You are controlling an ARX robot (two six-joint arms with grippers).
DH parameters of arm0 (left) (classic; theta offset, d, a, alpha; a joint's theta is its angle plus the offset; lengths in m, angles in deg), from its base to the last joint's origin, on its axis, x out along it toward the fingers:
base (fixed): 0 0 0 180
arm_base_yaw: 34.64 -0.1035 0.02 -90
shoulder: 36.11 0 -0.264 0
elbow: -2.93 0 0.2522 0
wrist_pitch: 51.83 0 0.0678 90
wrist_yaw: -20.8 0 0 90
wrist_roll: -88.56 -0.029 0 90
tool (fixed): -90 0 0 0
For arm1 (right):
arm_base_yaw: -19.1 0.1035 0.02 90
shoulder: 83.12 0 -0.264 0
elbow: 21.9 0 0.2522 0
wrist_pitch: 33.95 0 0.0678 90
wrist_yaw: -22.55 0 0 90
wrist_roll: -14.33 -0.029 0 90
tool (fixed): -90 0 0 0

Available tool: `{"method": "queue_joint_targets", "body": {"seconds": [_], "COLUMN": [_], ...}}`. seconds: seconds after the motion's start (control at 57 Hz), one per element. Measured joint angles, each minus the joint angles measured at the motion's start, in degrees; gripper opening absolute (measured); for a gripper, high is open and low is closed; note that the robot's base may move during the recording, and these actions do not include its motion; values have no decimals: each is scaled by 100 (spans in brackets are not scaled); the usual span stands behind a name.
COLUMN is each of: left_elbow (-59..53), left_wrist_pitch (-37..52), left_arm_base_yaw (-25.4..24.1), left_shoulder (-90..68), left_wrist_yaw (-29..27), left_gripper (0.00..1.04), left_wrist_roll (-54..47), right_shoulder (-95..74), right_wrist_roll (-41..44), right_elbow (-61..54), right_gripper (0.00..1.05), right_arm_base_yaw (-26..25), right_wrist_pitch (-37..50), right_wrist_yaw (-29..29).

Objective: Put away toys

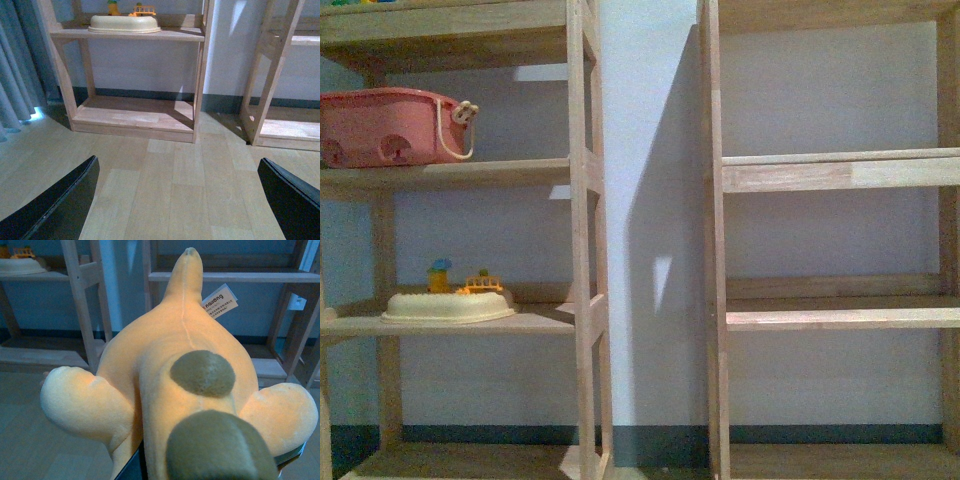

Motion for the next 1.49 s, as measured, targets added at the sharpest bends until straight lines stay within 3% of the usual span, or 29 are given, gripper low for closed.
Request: {"method": "queue_joint_targets", "body": {"seconds": [1.492], "left_elbow": [0], "left_wrist_pitch": [0], "left_arm_base_yaw": [0], "left_shoulder": [0], "left_wrist_yaw": [4], "left_gripper": [98], "left_wrist_roll": [0], "right_shoulder": [-2], "right_wrist_roll": [0], "right_elbow": [0], "right_gripper": [11], "right_arm_base_yaw": [0], "right_wrist_pitch": [0], "right_wrist_yaw": [2]}}
